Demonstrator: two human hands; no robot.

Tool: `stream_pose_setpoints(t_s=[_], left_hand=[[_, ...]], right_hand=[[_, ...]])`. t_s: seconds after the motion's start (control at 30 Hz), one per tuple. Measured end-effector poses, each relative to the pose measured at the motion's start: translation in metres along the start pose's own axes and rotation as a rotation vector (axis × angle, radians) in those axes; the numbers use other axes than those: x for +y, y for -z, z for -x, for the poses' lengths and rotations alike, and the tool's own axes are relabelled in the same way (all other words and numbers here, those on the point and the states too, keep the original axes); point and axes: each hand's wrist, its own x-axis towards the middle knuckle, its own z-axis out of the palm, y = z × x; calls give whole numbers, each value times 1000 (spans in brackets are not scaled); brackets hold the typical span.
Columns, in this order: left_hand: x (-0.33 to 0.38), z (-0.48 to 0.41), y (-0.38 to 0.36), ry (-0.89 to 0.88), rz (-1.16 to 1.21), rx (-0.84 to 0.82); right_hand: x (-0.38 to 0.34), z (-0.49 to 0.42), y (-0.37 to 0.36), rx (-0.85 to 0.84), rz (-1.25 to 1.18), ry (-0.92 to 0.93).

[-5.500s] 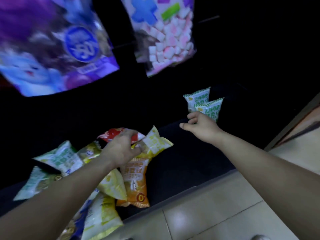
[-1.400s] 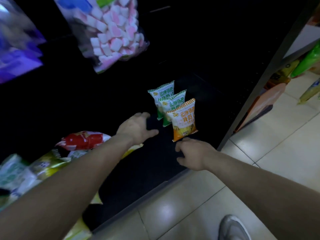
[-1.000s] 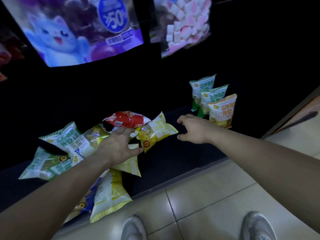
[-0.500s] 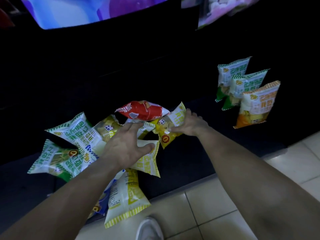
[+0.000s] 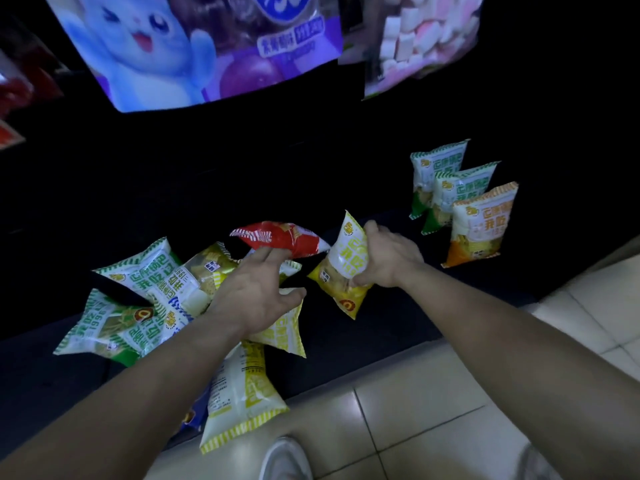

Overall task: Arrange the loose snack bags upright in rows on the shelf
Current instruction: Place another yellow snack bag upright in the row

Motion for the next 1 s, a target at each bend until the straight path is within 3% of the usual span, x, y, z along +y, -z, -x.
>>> stream_pose_setpoints(t_s=[0.3,0.53,0.67,1.0], left_hand=[[86,16,65,-100,93,36],[131,57,66,-195,428,-126],[133,61,66,-163,598,-96],[131,46,51,-155,561,-67]], right_hand=[[21,141,141,115,-41,29],[34,223,159,277,-323,10],[40,230,158,259,-376,47],[65,212,151,91,-477,59]])
